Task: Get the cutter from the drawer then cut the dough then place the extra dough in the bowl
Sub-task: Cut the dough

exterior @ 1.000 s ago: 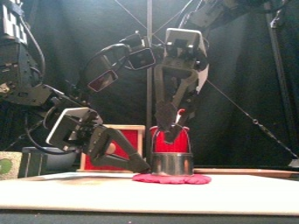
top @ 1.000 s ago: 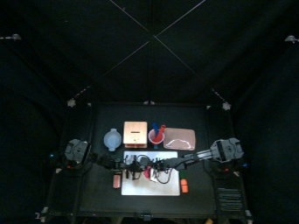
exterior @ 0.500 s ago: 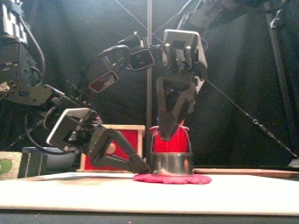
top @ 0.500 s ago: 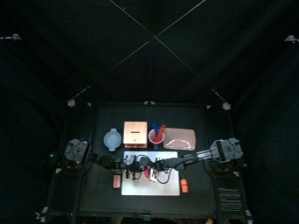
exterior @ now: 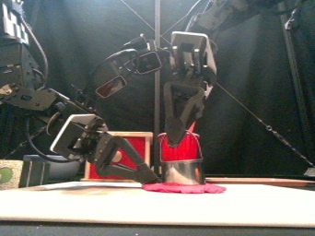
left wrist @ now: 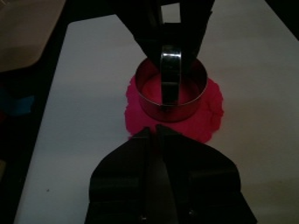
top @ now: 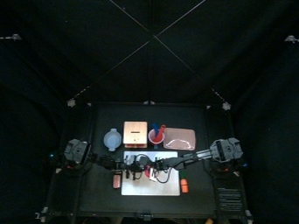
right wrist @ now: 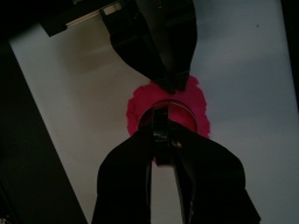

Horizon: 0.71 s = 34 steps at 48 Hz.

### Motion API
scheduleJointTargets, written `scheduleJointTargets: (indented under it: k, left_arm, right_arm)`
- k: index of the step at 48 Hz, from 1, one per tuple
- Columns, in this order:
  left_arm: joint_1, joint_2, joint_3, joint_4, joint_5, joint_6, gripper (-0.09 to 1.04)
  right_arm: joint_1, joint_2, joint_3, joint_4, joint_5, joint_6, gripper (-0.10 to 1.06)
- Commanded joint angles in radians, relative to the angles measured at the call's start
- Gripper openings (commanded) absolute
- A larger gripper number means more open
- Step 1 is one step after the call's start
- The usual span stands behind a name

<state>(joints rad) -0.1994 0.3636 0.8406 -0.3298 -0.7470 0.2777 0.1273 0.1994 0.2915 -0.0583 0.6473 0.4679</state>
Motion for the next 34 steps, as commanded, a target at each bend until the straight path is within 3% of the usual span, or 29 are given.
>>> scheduleJointTargets:
  k: [1, 22, 34]
  left_arm:
    - [0.003, -0.008, -0.011, -0.008, 0.026, 0.002, 0.58]
    - [0.002, -0.008, -0.011, -0.018, 0.031, 0.002, 0.58]
    - [0.002, -0.012, -0.011, -0.032, 0.031, 0.002, 0.58]
  right_arm:
    - [0.003, -0.037, -0.041, 0.000, 0.014, -0.005, 0.50]
    - [0.002, -0.098, -0.067, -0.025, 0.121, -0.003, 0.49]
    - [0.003, -0.195, 0.032, -0.029, 0.137, 0.000, 0.49]
